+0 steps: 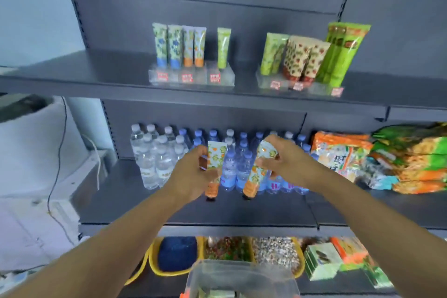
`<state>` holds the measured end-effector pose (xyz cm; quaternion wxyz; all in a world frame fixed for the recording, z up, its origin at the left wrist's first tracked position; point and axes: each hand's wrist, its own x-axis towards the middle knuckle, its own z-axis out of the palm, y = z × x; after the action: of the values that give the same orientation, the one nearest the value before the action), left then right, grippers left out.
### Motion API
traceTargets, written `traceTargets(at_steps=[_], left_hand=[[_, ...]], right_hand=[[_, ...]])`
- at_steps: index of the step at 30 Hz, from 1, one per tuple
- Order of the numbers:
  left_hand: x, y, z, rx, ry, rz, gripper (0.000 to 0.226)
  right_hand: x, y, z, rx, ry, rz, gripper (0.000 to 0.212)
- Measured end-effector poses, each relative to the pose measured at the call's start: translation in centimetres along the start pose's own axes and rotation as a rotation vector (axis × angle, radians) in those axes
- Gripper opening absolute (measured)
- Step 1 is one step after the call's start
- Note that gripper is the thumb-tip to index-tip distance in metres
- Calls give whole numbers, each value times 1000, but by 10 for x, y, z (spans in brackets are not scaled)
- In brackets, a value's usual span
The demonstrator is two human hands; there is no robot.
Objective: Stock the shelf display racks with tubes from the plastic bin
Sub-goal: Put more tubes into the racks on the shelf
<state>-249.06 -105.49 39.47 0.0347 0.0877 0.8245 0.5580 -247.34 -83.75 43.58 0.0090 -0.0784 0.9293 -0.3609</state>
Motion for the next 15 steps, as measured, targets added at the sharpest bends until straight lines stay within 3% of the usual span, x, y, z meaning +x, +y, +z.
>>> traceTargets(at_steps=[6, 15], left_hand=[[9, 68, -48, 35, 34, 154, 21], [35, 116, -78, 83, 97, 207, 17]], right_hand=[[1, -70, -51, 12, 94, -116, 20], [34, -114, -97, 3, 228, -158, 19]])
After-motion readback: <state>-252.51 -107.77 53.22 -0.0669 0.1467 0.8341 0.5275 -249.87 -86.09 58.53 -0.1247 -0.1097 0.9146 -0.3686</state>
